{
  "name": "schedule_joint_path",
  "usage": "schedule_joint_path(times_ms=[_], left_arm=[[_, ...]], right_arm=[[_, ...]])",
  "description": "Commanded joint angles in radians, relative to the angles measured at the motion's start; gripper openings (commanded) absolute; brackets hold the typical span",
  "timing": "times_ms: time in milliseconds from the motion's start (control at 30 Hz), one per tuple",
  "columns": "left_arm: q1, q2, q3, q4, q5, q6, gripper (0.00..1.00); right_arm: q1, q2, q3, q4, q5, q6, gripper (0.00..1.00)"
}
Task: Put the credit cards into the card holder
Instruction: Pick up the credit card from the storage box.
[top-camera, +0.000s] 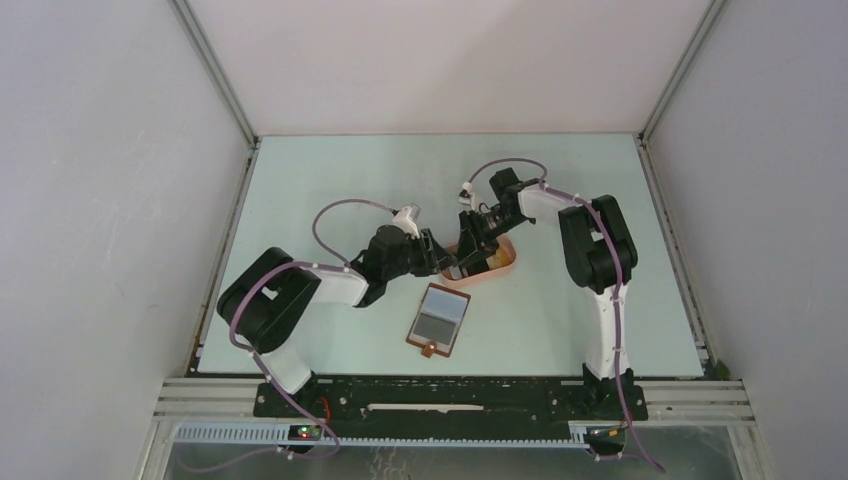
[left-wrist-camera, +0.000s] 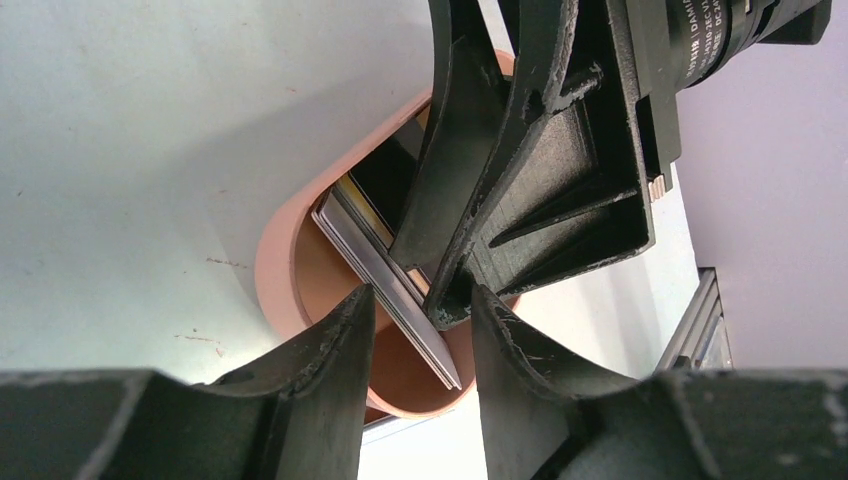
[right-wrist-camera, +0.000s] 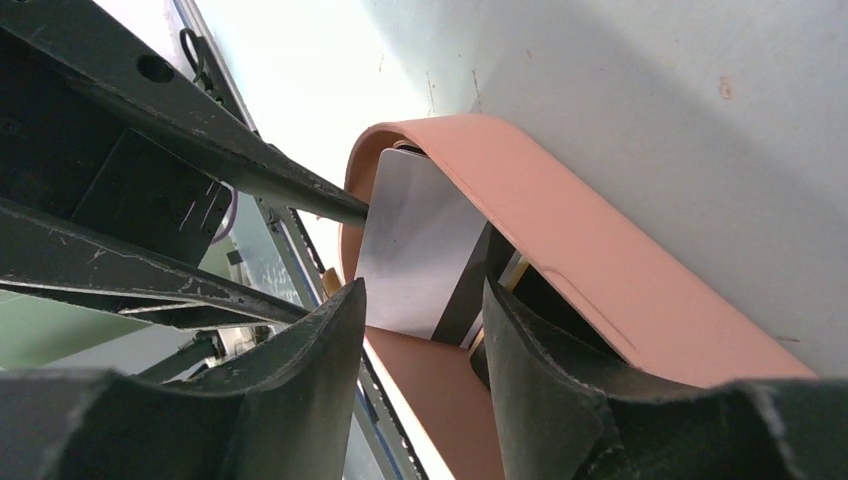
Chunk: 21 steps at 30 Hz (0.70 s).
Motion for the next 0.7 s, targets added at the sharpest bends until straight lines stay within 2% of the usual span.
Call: schedule_joint_path(times_ms=[0,233,667], left_arm=[[-0.001,0.028,0.055,0.001,0.033,-0.009,0.45],[-0.001,0.056,0.092,0.001,0.062,-0.016,0.46],[0.0,0.123,0.178,0.002,0.092,-0.036,0.46]], right_arm=[[-0.007,-0.042,0.023,-0.005,0.022,-0.006,0.58],[-0.014,-0.056,0.023,-0.009,0.035,-0.014,0.6],[-0.032,-0.039,0.031,-0.04,-0.062,-0.031,0.63]])
